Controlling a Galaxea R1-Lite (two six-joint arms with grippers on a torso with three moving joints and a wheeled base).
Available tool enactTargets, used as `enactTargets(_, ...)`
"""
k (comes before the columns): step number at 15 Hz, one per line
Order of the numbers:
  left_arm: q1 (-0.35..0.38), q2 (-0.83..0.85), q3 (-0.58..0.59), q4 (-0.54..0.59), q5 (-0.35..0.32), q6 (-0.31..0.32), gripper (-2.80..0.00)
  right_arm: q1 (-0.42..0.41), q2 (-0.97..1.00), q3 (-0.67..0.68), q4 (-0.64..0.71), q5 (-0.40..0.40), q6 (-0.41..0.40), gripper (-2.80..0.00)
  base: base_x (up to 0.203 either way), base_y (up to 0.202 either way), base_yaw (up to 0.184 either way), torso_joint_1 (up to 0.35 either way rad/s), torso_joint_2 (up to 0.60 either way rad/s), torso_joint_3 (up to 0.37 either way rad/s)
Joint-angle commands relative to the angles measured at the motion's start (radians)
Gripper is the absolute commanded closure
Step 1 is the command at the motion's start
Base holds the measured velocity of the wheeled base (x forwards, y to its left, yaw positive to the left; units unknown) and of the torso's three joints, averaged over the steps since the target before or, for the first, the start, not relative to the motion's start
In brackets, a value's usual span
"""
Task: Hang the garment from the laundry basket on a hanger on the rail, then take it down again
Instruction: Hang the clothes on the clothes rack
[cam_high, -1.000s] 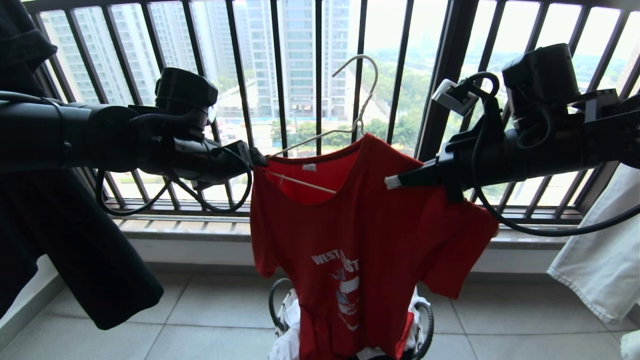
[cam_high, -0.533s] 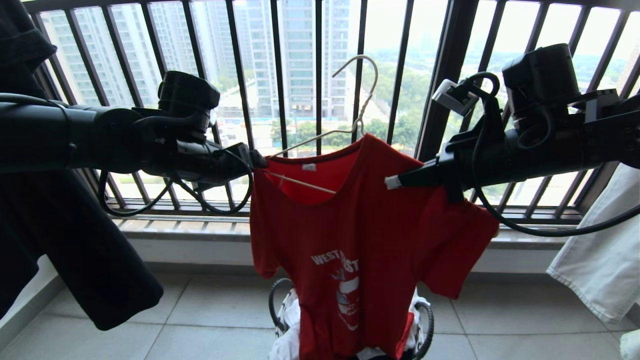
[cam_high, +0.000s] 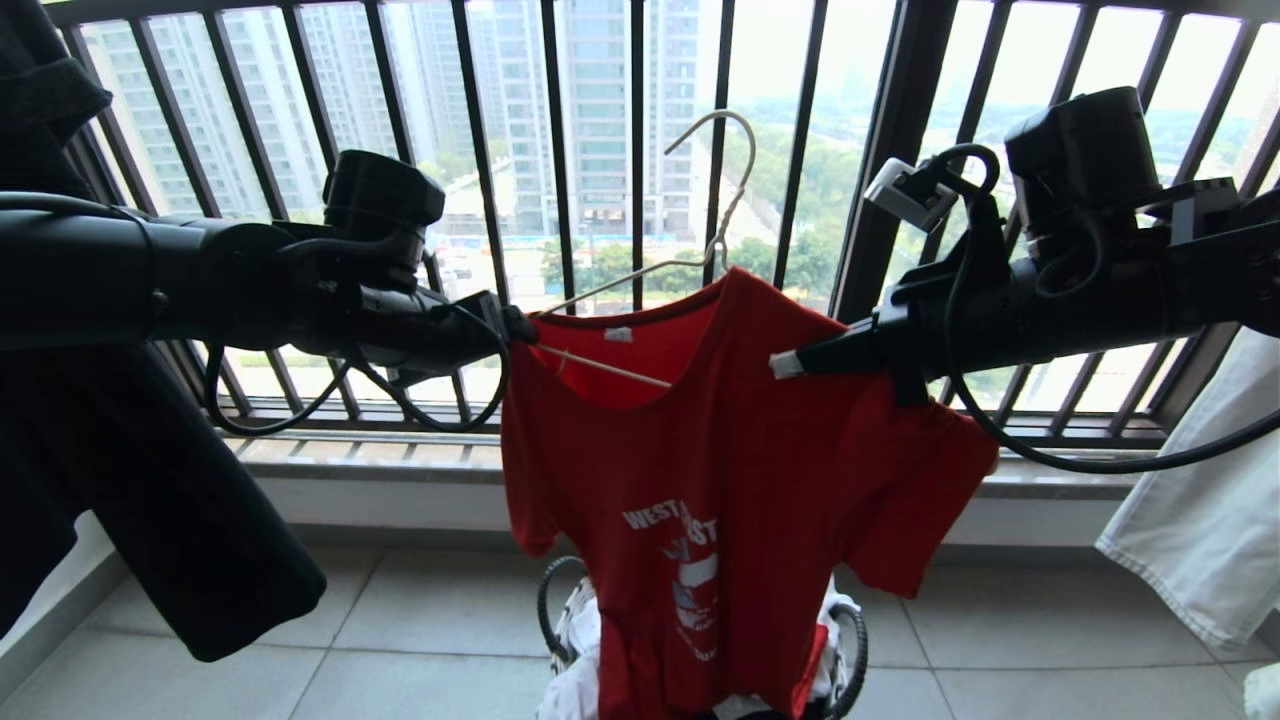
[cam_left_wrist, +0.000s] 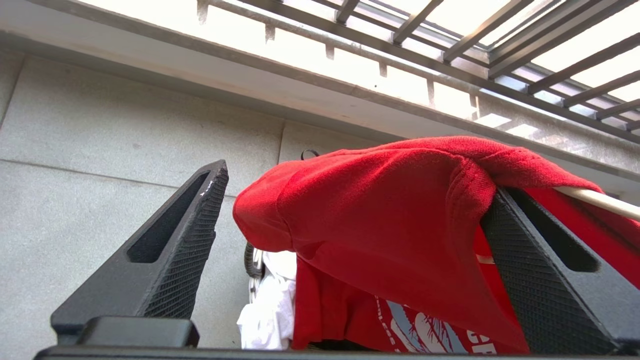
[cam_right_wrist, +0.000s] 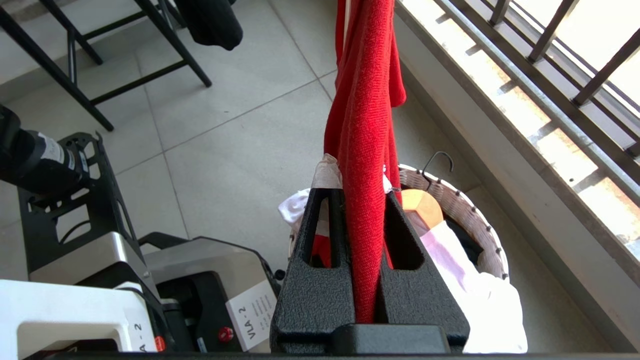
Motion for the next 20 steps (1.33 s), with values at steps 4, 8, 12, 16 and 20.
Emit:
enactTargets(4, 0.001, -0.009, 0.000, 0.001, 0.001, -0.003, 0.00, 0.000, 0.001, 0.000, 0.002, 0.004, -0.001, 0.00, 0.000, 0.000, 0.000, 0.000, 0.00, 0.000)
enactTargets(8, 0.001, -0.009, 0.000, 0.001, 0.001, -0.002, 0.00, 0.000, 0.001, 0.003, 0.002, 0.004, -0.003, 0.00, 0.000, 0.000, 0.000, 0.000, 0.00, 0.000)
enactTargets(12, 0.001, -0.017, 0.004, 0.001, 0.001, -0.002, 0.00, 0.001, 0.004, 0.009, 0.000, 0.002, -0.007, 0.00, 0.000, 0.000, 0.000, 0.000, 0.00, 0.000)
enactTargets(16, 0.001, -0.017, 0.004, 0.001, 0.001, -0.002, 0.00, 0.003, 0.007, 0.008, 0.000, 0.002, -0.007, 0.00, 0.000, 0.000, 0.000, 0.000, 0.00, 0.000)
enactTargets(20, 0.000, -0.033, 0.011, 0.003, -0.002, -0.002, 0.00, 0.006, 0.023, 0.008, -0.003, 0.001, -0.007, 0.00, 0.000, 0.000, 0.000, 0.000, 0.00, 0.000)
